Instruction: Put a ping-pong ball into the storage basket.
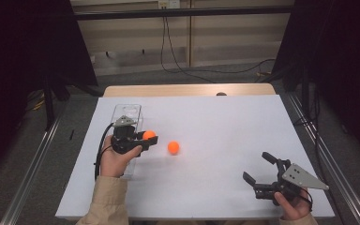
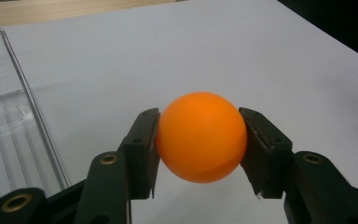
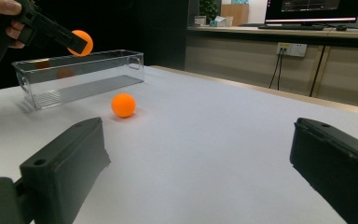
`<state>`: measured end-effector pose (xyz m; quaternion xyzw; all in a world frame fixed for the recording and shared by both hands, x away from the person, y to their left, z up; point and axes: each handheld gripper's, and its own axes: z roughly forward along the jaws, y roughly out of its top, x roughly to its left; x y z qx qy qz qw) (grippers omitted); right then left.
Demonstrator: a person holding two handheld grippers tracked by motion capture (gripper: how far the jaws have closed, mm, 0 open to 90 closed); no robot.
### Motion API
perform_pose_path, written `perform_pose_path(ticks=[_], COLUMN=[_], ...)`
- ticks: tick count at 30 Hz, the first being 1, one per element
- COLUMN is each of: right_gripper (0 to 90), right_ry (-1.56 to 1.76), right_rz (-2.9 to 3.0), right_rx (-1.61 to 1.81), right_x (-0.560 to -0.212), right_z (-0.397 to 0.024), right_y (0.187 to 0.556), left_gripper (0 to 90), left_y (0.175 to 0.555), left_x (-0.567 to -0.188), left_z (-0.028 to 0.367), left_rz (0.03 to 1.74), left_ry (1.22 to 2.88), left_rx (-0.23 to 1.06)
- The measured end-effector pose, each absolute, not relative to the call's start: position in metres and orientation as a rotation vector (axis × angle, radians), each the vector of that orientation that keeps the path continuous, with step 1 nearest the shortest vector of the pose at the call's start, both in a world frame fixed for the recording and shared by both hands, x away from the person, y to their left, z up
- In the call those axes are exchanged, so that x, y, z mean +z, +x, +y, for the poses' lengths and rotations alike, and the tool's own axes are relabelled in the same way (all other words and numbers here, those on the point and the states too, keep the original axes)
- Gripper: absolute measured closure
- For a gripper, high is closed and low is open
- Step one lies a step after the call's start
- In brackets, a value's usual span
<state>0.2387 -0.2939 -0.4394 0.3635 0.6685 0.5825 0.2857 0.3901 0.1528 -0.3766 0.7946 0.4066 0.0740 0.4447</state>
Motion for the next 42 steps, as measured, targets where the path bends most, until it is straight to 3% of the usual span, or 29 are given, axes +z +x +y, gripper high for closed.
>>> perform_pose_path(ticks=[42], right_gripper=[2.7], right_ry=[0.971], right_rz=[1.791], right_rx=[1.561], right_x=[-0.439], right_z=[-0.293], right_y=[0.239], left_gripper=[50.8], left_y=[0.391], left_x=[-0.374], left_z=[0.168], left_rz=[1.049], left_ry=[1.945], left_rx=[0.215])
